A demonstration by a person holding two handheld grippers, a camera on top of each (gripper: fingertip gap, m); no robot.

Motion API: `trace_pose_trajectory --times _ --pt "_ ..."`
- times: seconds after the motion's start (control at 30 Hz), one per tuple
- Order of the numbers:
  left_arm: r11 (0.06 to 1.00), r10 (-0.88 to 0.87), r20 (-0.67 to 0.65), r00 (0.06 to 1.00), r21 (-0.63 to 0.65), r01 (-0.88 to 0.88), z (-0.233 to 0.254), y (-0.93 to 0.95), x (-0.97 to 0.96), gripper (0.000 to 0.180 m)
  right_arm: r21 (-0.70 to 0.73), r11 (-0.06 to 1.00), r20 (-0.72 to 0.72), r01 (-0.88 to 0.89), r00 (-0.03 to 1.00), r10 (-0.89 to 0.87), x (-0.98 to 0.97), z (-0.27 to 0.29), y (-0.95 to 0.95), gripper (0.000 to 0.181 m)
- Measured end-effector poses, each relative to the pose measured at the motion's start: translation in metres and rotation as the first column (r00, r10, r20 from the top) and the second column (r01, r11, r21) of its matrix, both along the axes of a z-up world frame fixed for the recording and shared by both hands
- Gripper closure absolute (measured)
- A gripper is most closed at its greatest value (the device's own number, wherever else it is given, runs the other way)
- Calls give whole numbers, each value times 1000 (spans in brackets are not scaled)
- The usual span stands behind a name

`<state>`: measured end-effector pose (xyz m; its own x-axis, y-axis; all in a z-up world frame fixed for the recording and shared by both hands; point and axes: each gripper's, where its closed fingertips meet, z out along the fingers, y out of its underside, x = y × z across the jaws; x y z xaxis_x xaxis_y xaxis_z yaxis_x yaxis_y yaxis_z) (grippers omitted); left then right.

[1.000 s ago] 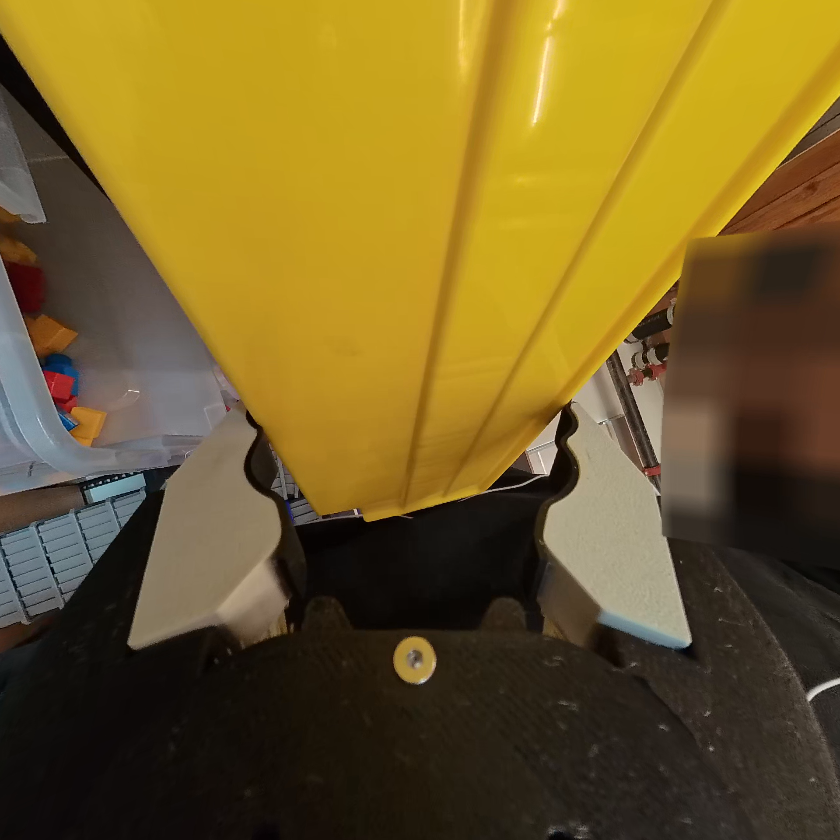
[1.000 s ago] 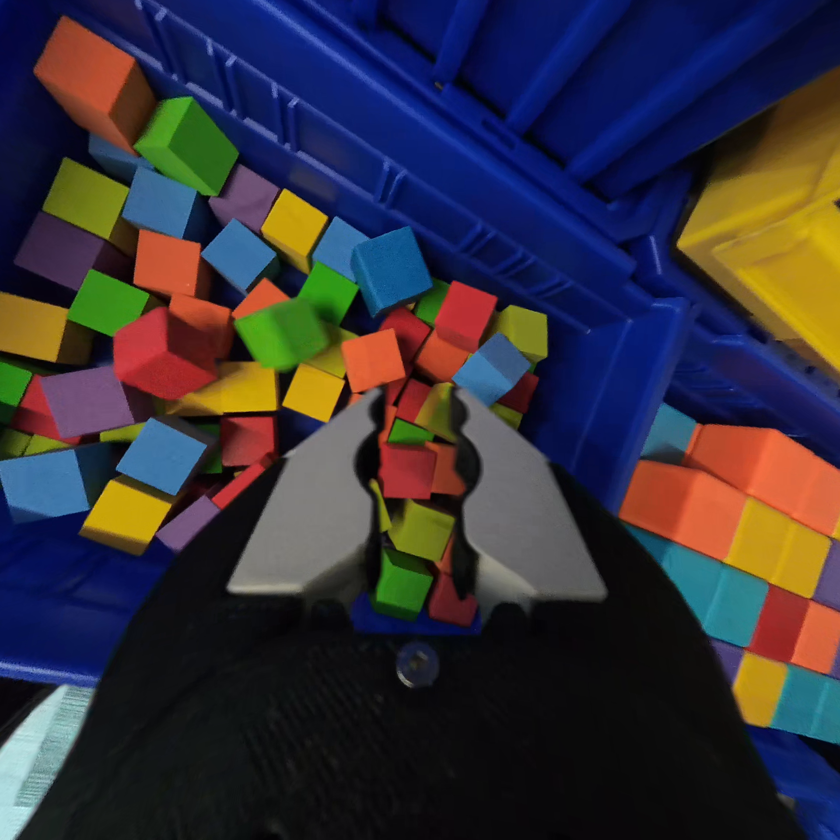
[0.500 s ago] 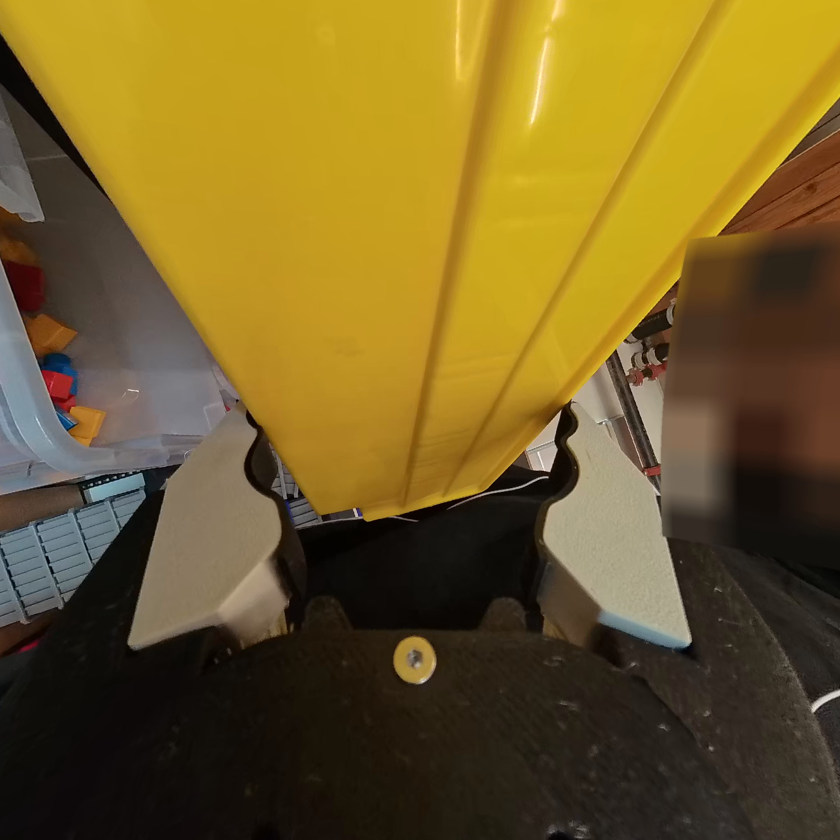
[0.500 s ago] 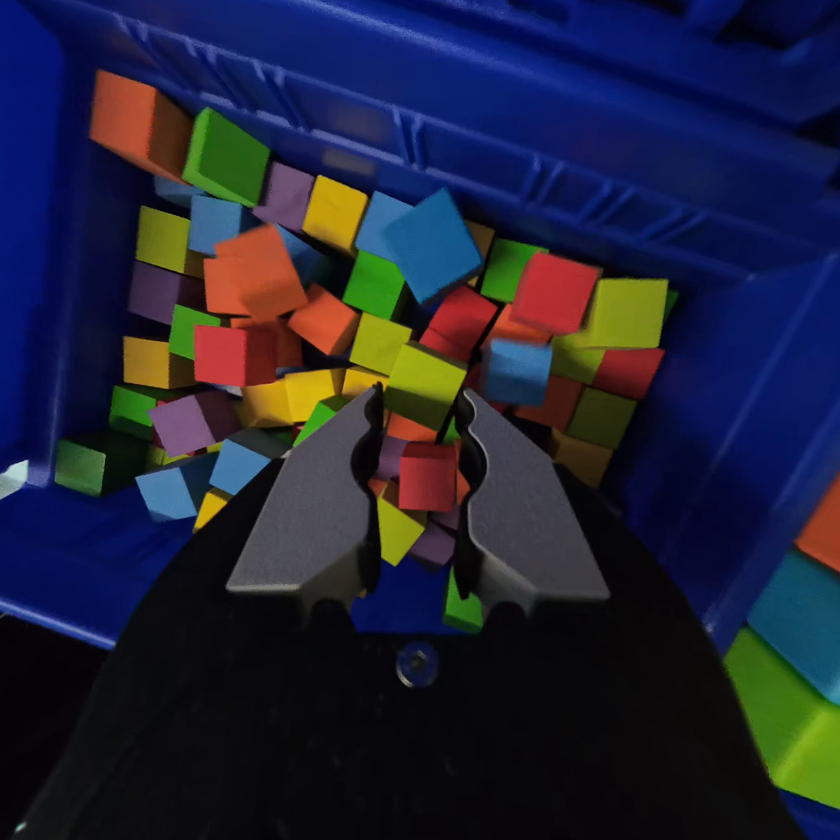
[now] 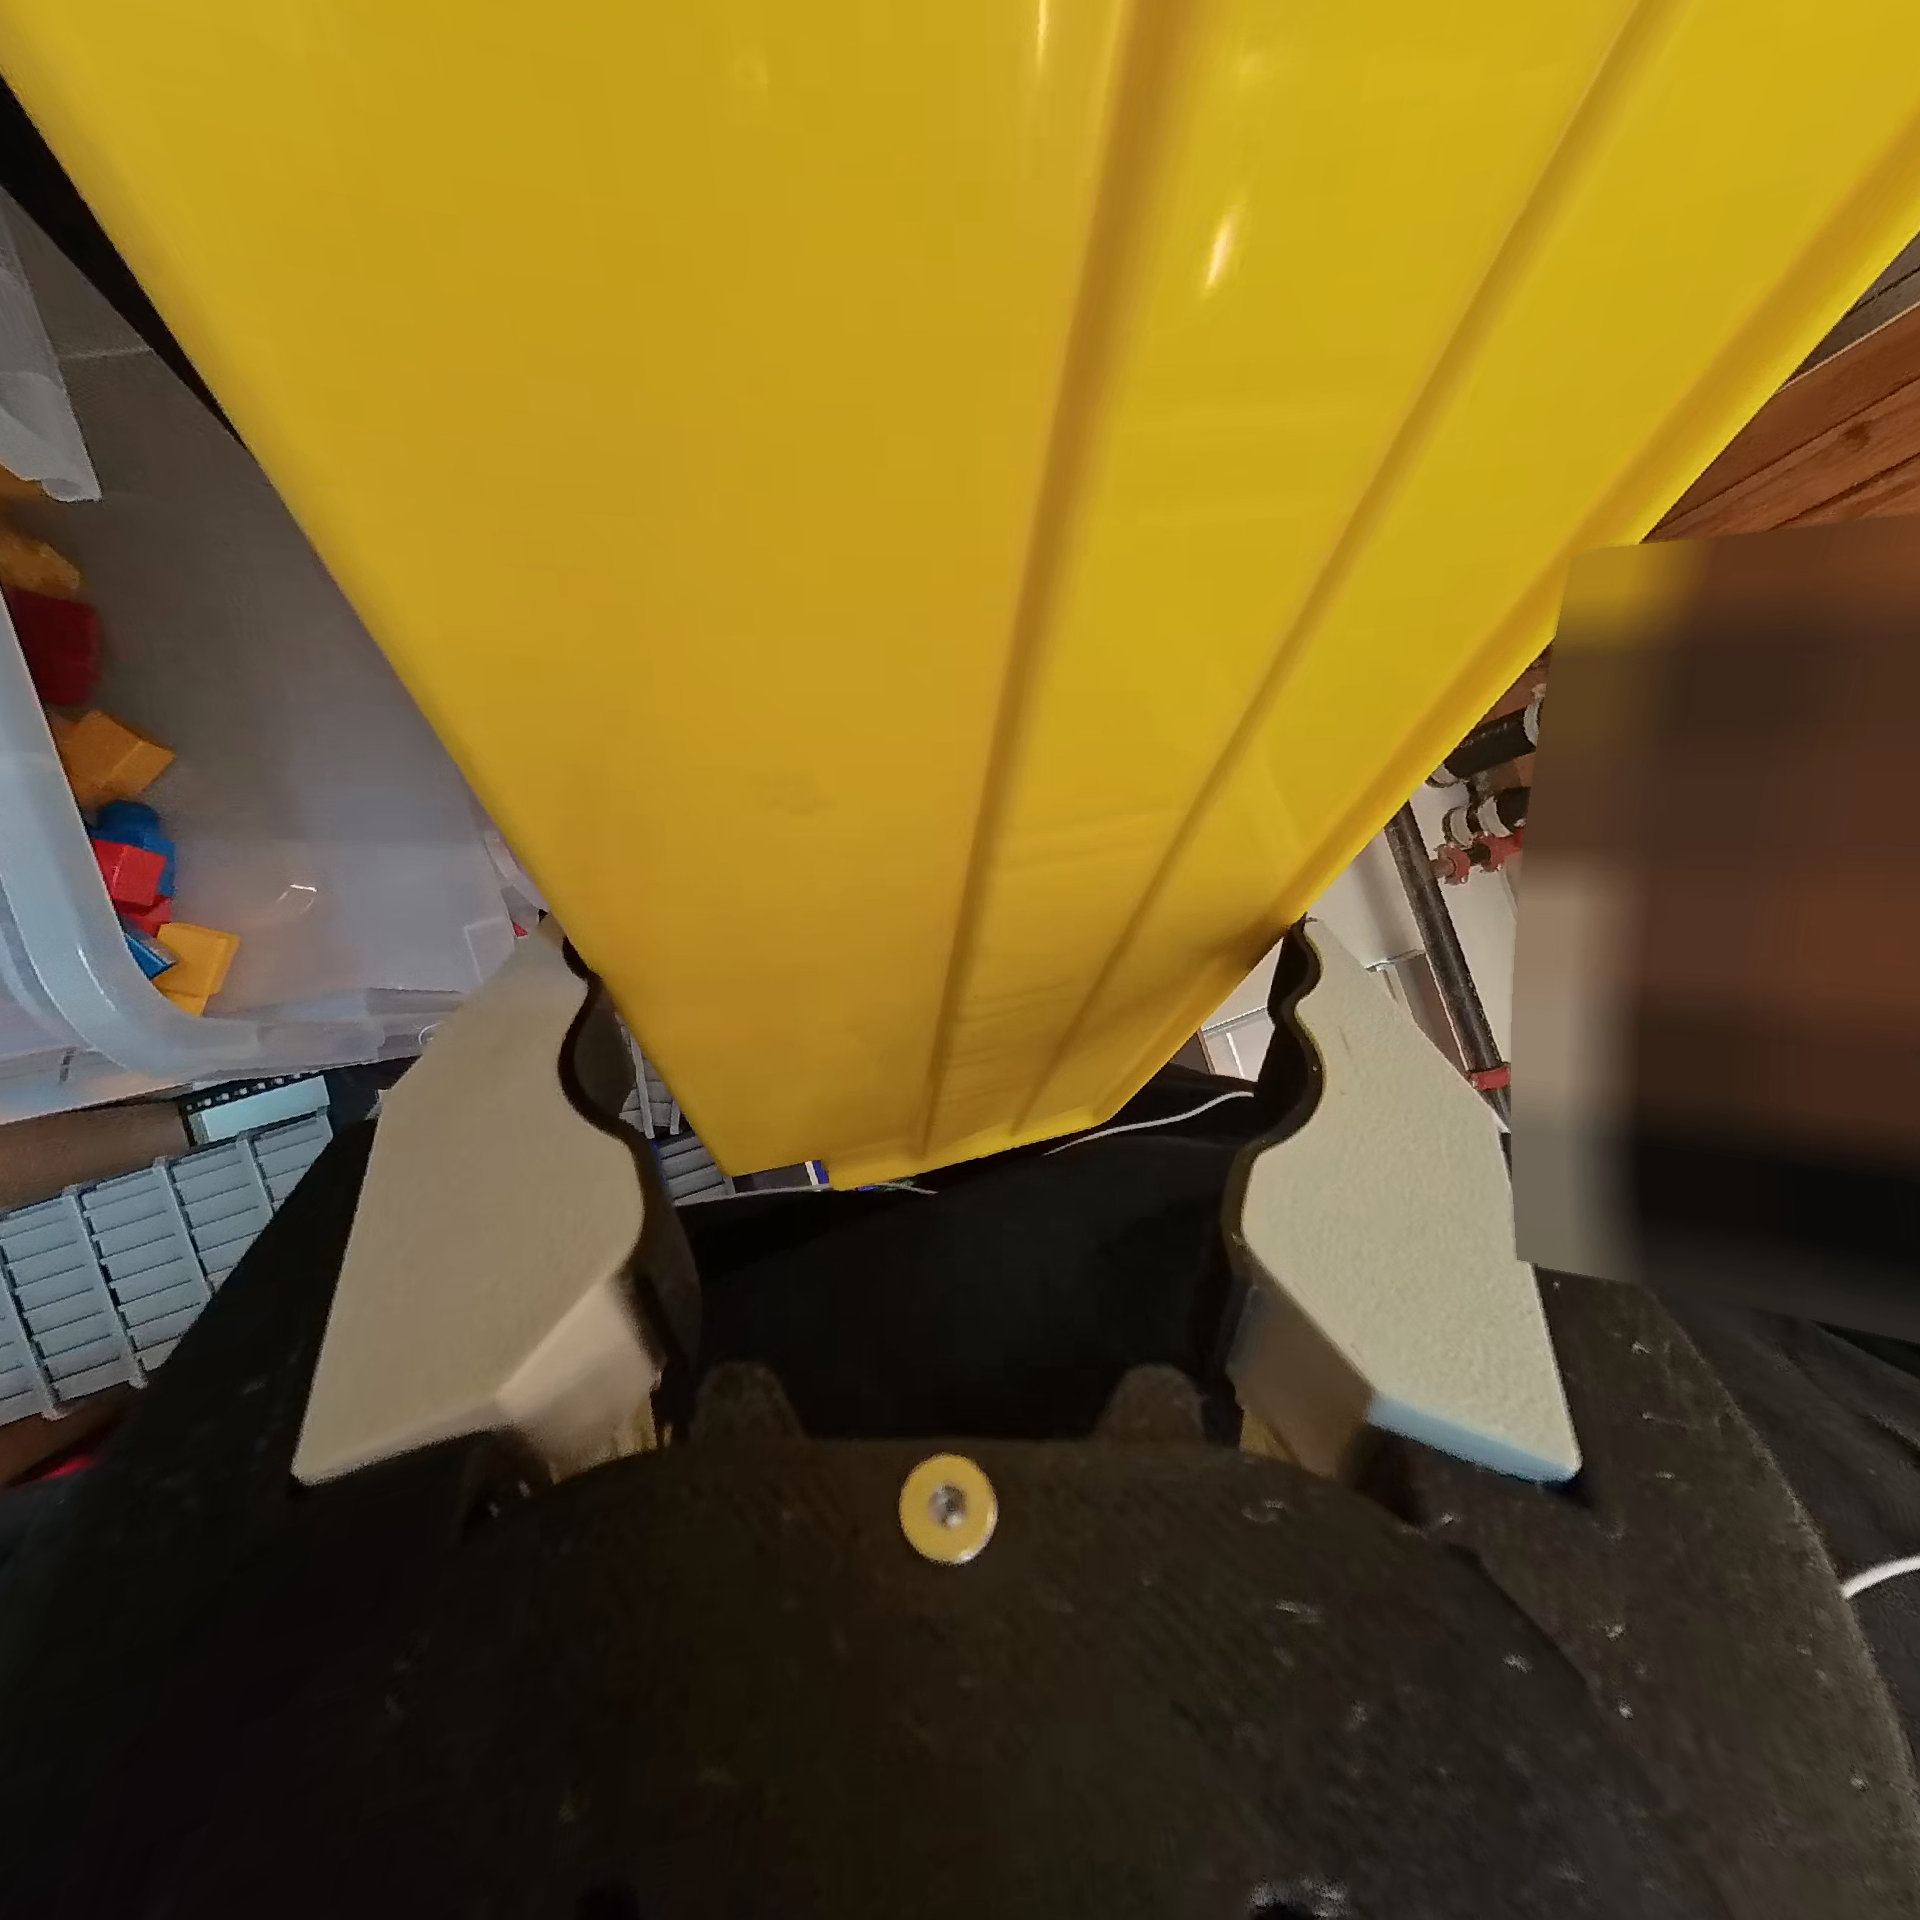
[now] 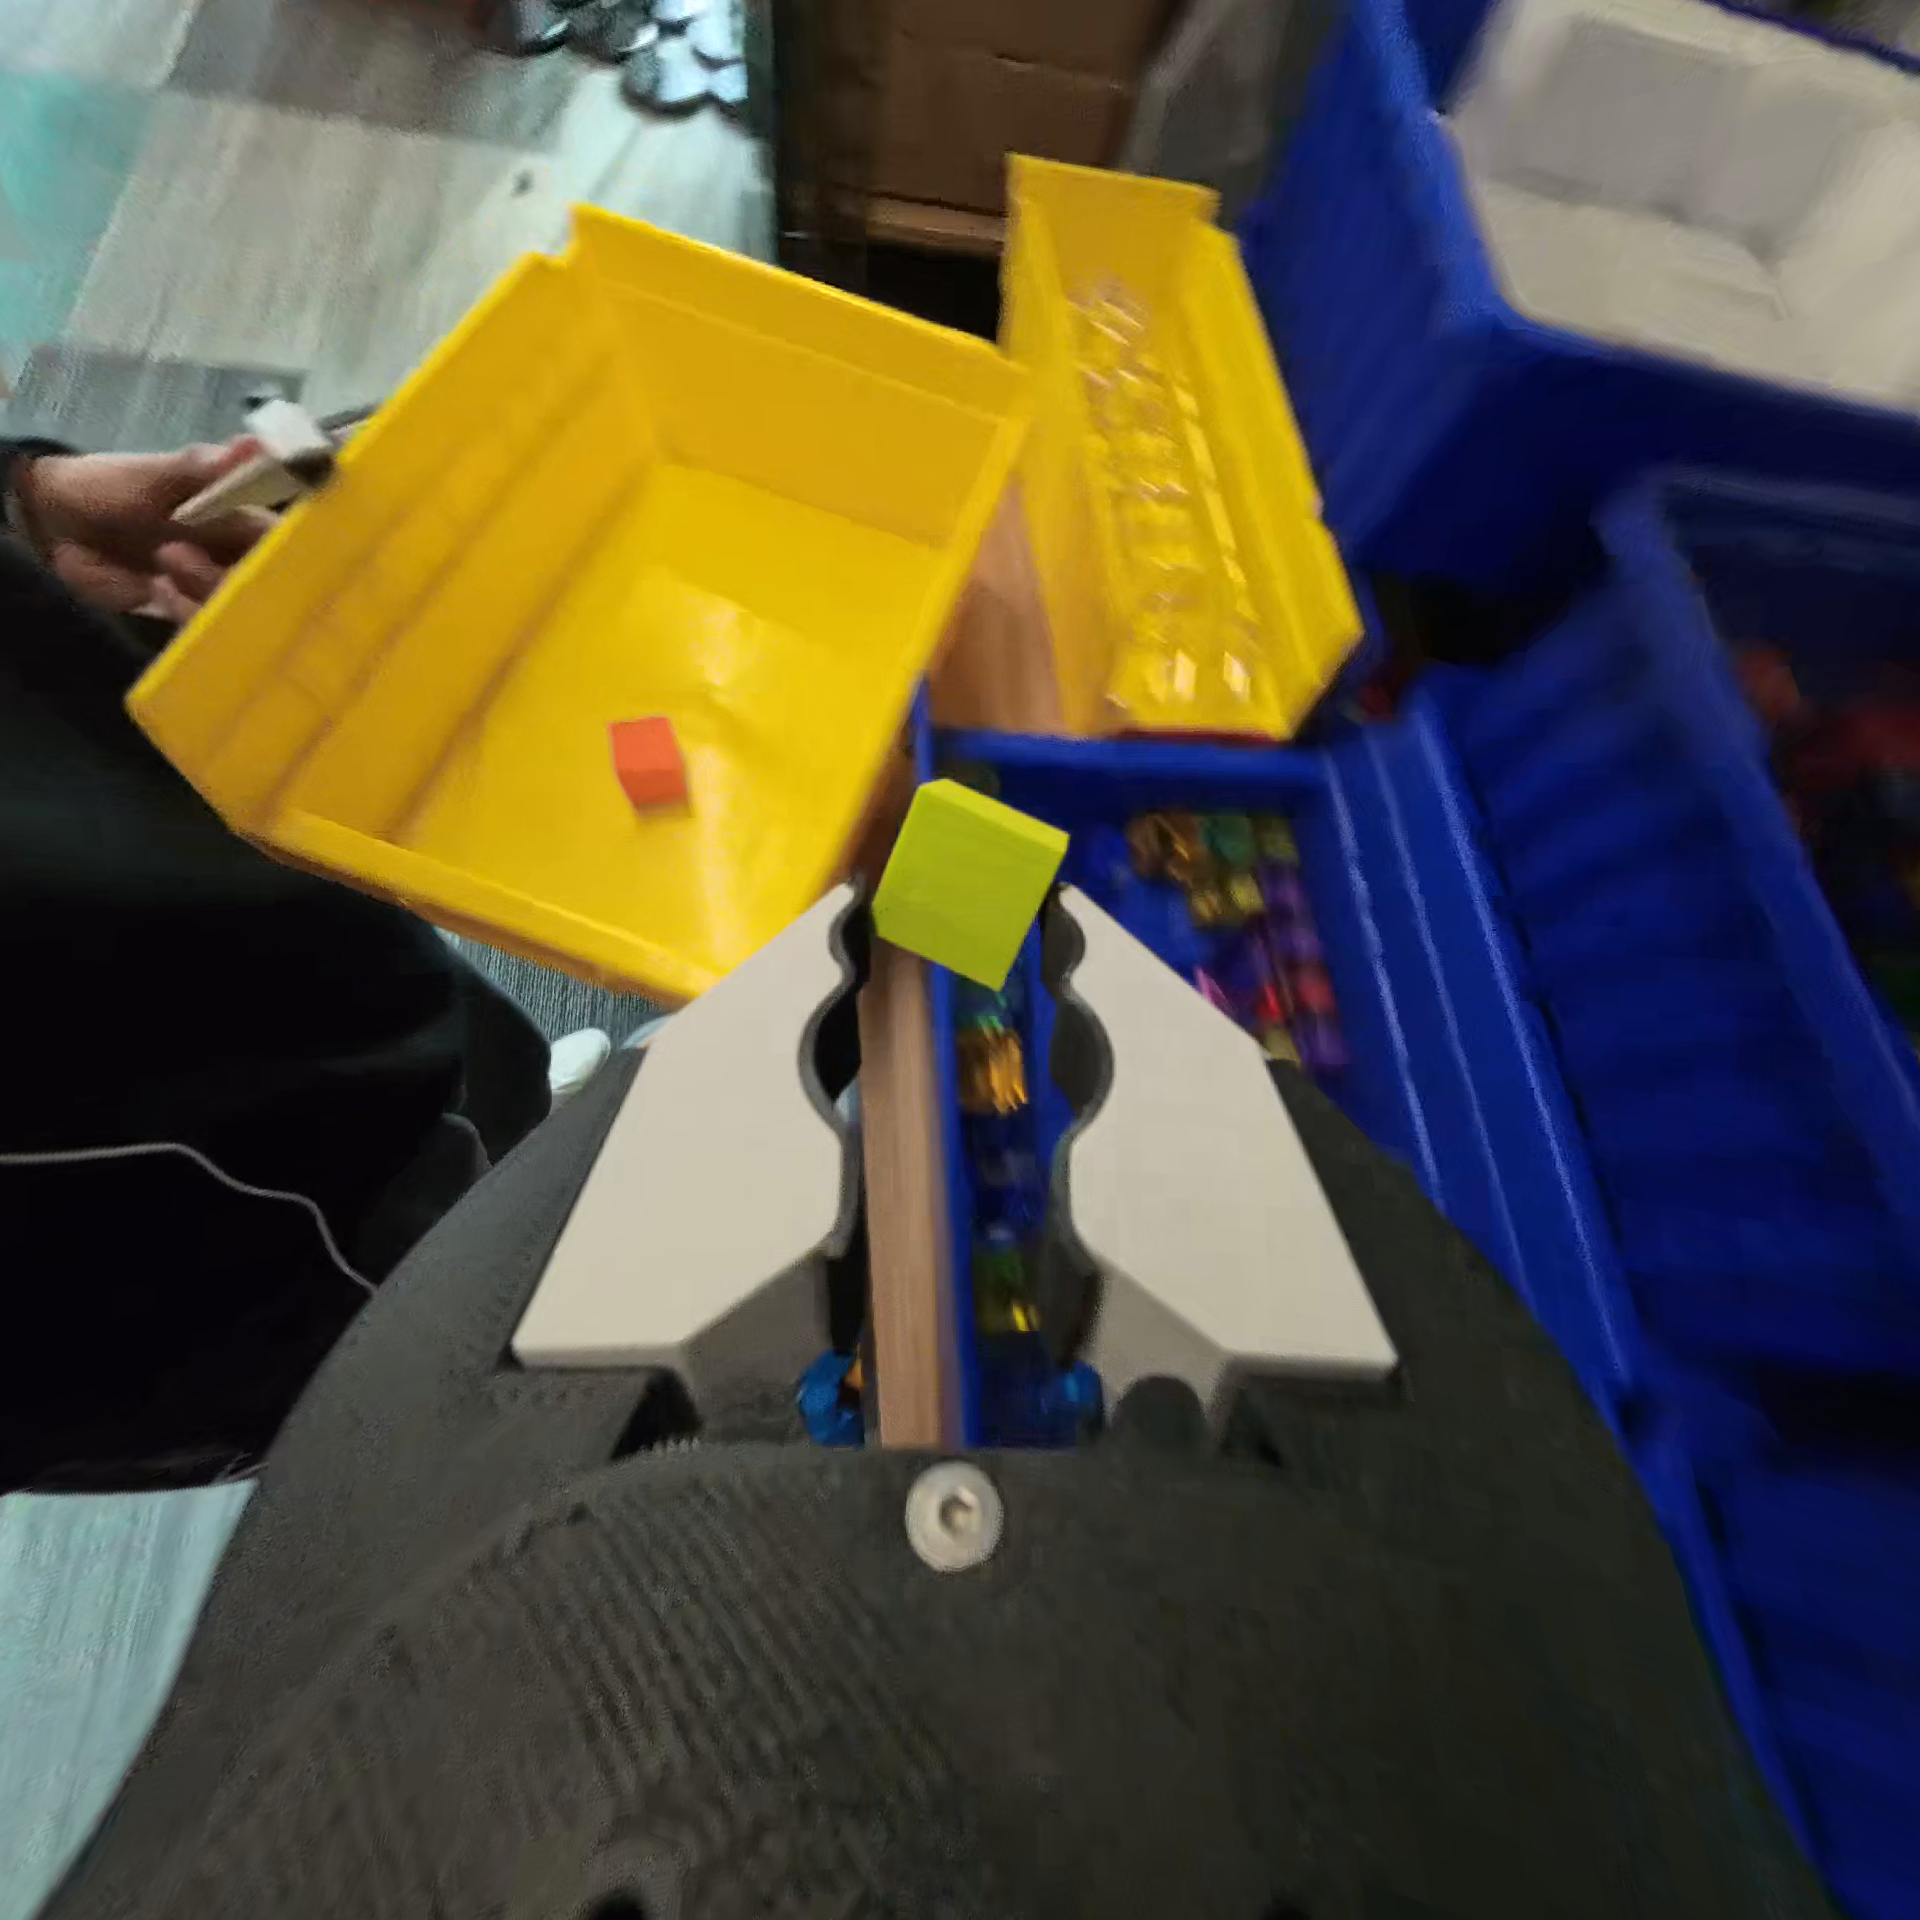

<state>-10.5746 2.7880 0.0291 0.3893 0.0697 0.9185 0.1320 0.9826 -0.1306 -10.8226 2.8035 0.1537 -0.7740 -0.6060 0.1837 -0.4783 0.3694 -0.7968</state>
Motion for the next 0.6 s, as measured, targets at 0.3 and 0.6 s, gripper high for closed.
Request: trace_pose_trajectory --times 0.3,0.6 --pt "1000 10 -17 1000 13 -10 2 1 1 57 198 942 -58 -272 956 288 138 -67 -33 114" --pt "999 21 -31 999 30 -20 4 1 2 60 137 984 -42 -112 992 118 93 -53 -29 121"
